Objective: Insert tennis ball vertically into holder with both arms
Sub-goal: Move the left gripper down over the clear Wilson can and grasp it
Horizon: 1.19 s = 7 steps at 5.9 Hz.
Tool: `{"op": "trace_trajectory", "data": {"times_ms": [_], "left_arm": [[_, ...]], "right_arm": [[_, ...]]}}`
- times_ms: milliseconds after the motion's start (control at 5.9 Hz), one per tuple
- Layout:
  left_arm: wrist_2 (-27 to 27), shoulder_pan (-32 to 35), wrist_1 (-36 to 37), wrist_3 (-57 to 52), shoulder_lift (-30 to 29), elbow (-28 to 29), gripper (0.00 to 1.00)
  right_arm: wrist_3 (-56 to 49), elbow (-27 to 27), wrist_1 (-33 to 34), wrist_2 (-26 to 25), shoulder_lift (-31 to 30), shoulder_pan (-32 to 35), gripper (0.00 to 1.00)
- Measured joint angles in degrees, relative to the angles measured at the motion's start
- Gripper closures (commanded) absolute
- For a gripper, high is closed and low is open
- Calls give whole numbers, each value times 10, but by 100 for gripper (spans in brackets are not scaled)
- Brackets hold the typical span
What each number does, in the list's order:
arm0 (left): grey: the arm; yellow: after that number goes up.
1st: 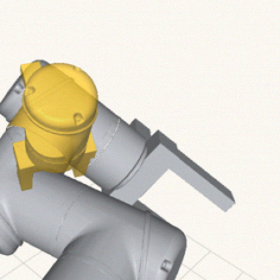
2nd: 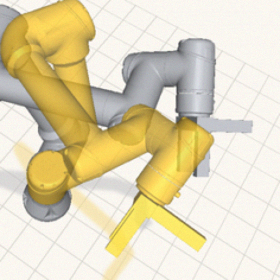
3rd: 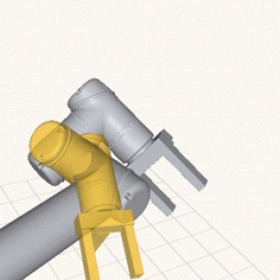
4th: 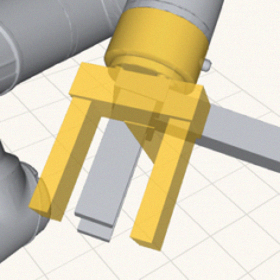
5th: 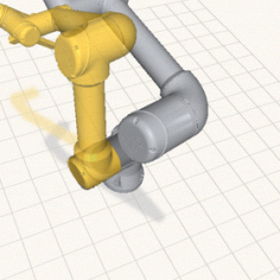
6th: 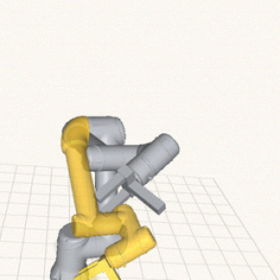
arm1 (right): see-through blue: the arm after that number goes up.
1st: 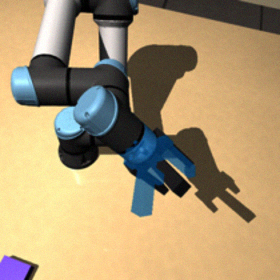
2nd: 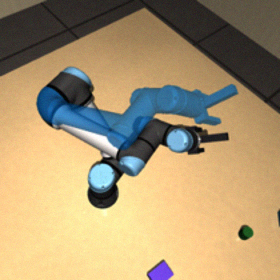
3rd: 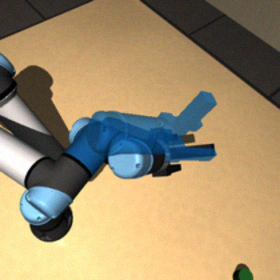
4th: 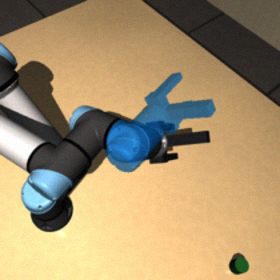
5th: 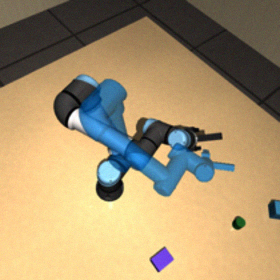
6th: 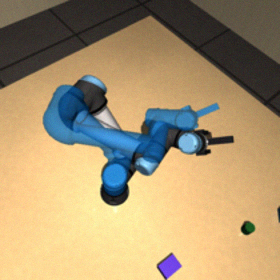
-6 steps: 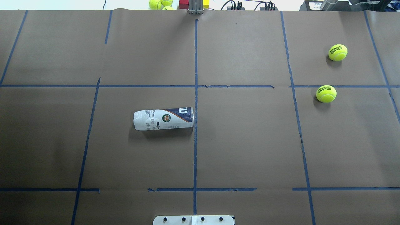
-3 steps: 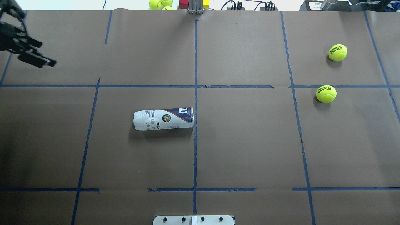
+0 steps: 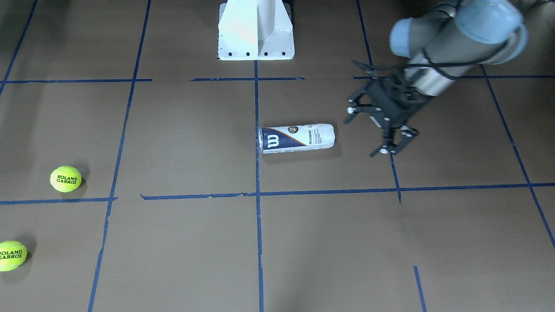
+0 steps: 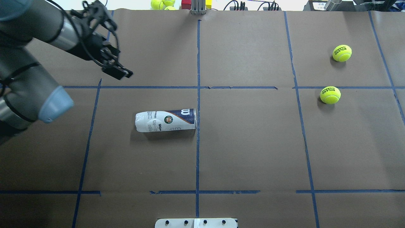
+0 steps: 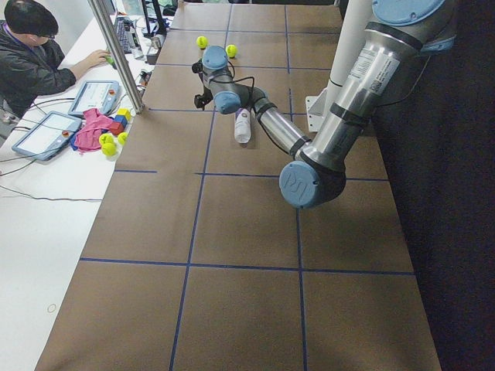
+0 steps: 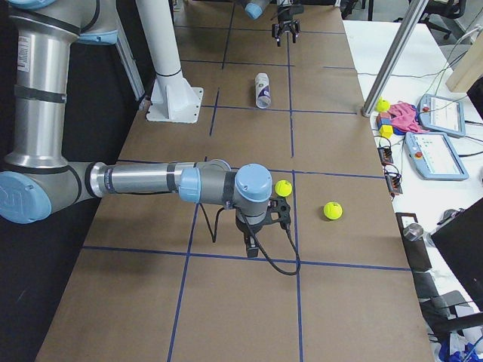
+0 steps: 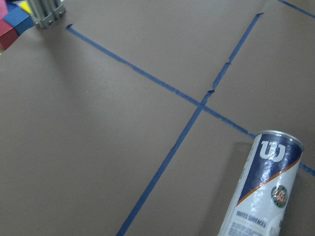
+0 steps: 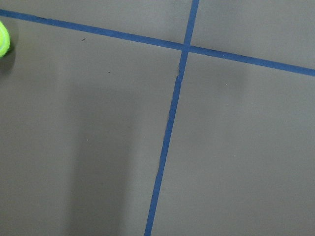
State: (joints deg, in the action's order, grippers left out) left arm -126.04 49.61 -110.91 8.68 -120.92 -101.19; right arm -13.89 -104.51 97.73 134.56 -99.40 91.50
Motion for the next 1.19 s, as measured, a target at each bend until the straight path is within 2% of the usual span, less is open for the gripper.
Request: {"op": "trace_trajectory", "data": {"times_ms": [339, 678, 847, 1186], "left_arm": [[86, -97, 138, -40, -84, -3, 0], [200, -175, 309, -121, -175, 23, 0], [236, -195, 364, -162, -209, 53, 0], [290, -221, 401, -209, -239, 117, 0]], "right_arm": [[0, 1, 0, 0, 0, 0, 0], [0, 1, 0, 0, 0, 0, 0], [-1, 1, 0, 0, 0, 0, 0], [0, 1, 0, 0, 0, 0, 0]]}}
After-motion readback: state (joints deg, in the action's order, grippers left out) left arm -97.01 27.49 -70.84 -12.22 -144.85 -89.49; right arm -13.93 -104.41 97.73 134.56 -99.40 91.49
